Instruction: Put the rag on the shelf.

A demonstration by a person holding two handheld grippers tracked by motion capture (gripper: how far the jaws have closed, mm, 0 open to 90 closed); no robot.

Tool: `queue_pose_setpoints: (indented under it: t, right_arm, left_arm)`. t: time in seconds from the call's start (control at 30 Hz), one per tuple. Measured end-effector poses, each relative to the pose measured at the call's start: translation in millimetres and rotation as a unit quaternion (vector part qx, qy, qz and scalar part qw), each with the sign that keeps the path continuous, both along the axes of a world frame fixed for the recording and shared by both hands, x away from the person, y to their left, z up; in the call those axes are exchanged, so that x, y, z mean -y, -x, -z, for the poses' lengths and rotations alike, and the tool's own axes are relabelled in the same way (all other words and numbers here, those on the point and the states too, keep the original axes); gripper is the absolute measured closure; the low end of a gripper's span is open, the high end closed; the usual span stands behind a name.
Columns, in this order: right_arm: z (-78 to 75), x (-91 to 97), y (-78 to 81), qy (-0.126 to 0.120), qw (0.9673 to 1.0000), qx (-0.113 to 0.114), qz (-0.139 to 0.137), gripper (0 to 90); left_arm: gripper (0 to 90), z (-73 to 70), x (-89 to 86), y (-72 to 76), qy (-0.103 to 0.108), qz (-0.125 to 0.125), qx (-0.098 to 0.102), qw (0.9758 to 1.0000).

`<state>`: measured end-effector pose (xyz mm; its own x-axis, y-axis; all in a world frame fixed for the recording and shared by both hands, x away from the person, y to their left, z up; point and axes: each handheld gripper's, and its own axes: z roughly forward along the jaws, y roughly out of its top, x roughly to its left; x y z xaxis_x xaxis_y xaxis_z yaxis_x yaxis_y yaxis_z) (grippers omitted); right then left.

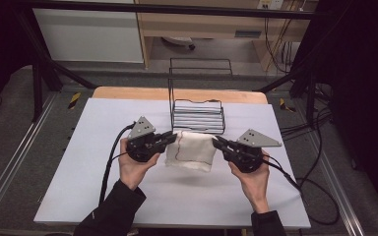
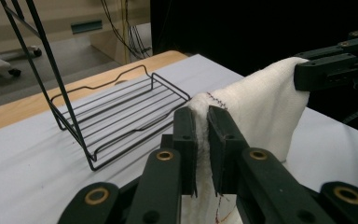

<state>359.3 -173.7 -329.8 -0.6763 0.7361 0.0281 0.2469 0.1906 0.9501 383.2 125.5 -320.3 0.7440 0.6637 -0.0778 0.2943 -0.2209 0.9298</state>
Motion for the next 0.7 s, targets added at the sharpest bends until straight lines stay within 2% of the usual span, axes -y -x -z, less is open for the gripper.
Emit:
queue_pose_setpoints:
  t: [0.27, 0.7]
  right_arm:
    - [-12.0, -0.6, -0.3, -0.003, 0.9998, 0.017, 0.003, 83.2]
    - [-28.2, -0.5, -1.4, -0.02, 0.9989, 0.042, 0.009, 83.2]
  left_arm:
    - [81.8, -11.8, -0.3, -0.7, 0.004, -0.002, 0.015, 0.9999]
    - [81.8, -25.1, -1.1, -2.0, 0.032, -0.009, 0.043, 0.9985]
